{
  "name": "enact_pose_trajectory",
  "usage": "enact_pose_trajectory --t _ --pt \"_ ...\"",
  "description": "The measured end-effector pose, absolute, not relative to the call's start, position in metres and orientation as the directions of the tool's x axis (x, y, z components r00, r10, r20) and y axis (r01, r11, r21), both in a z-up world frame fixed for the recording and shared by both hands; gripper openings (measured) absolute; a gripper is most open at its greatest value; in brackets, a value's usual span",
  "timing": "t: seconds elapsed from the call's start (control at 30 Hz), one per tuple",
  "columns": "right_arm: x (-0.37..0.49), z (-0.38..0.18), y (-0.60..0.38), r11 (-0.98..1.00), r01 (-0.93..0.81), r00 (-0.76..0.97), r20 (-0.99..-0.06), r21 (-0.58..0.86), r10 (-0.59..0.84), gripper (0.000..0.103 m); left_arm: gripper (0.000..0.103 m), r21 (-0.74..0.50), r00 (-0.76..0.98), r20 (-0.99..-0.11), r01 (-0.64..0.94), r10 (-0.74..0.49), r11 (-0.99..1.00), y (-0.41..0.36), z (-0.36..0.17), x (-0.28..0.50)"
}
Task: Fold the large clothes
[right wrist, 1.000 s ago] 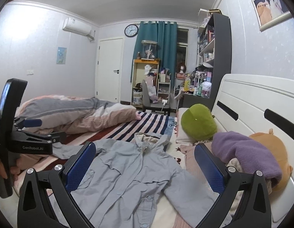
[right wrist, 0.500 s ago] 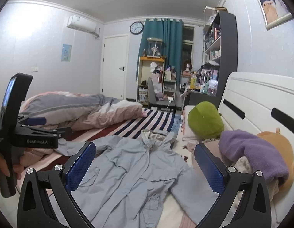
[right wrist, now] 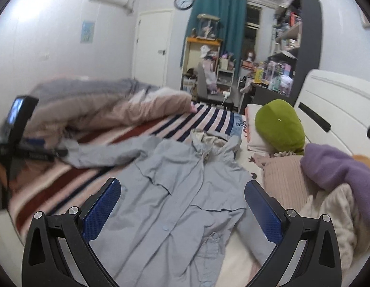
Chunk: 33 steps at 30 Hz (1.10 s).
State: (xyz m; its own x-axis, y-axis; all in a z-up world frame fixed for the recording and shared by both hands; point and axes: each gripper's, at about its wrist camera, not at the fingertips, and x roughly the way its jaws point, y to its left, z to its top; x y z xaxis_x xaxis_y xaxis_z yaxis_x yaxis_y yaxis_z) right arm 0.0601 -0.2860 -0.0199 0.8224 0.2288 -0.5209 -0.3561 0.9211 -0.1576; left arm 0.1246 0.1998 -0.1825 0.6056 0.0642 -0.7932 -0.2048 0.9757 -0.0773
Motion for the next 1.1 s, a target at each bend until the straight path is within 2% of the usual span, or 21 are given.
enact_pose_trajectory --t 0.07,0.2,0.3,0.33,0.37,0.43,0.73,0.8,0.87,0.97,1.1 --pt "0.072 -0.033 -0.277 0.916 -0.361 0.811 -0.544 -0.174 0.216 0.103 0.081 -0.114 0.567 -0.822 -0.261 0.057 0.959 0.234 -0.209 0.136" --pt "0.105 -0.060 -0.260 0.928 -0.343 0.782 -0.592 -0.148 0.195 0.103 0.070 -0.187 0.532 -0.846 -0.343 0.026 0.921 0.287 -0.250 0.155" --pt "0.123 -0.074 -0.247 0.936 -0.331 0.768 -0.610 -0.119 0.194 0.103 0.069 -0.261 0.539 -0.842 -0.366 -0.025 0.893 0.315 -0.272 0.167" --pt "0.128 -0.079 -0.243 0.937 -0.332 0.760 -0.621 -0.114 0.194 0.103 0.064 -0.308 0.542 -0.838 -0.374 -0.063 0.875 0.325 -0.282 0.172" --pt "0.130 -0.082 -0.241 0.937 -0.332 0.753 -0.629 -0.112 0.192 0.103 0.054 -0.351 0.545 -0.833 -0.385 -0.097 0.854 0.334 -0.292 0.176" --pt "0.136 -0.089 -0.235 0.938 -0.328 0.742 -0.645 -0.110 0.184 0.103 0.045 -0.387 0.532 -0.837 -0.413 -0.126 0.825 0.340 -0.307 0.185" --pt "0.148 -0.098 -0.225 0.949 -0.298 0.723 -0.673 -0.101 0.156 0.103 0.045 -0.352 0.488 -0.870 -0.509 -0.074 0.786 0.356 -0.342 0.223" --pt "0.150 -0.098 -0.224 0.951 -0.292 0.722 -0.675 -0.102 0.149 0.103 0.036 -0.321 0.488 -0.872 -0.507 -0.041 0.800 0.354 -0.342 0.228" --pt "0.149 -0.097 -0.224 0.952 -0.288 0.725 -0.673 -0.106 0.144 0.103 0.022 -0.276 0.478 -0.879 -0.497 -0.006 0.823 0.352 -0.344 0.234" --pt "0.145 -0.096 -0.226 0.954 -0.281 0.734 -0.664 -0.101 0.145 0.103 0.012 -0.232 0.472 -0.881 -0.479 0.025 0.847 0.350 -0.339 0.237" --pt "0.140 -0.096 -0.235 0.961 -0.266 0.738 -0.658 -0.082 0.149 0.103 0.008 -0.147 0.480 -0.872 -0.443 0.096 0.884 0.335 -0.316 0.241"
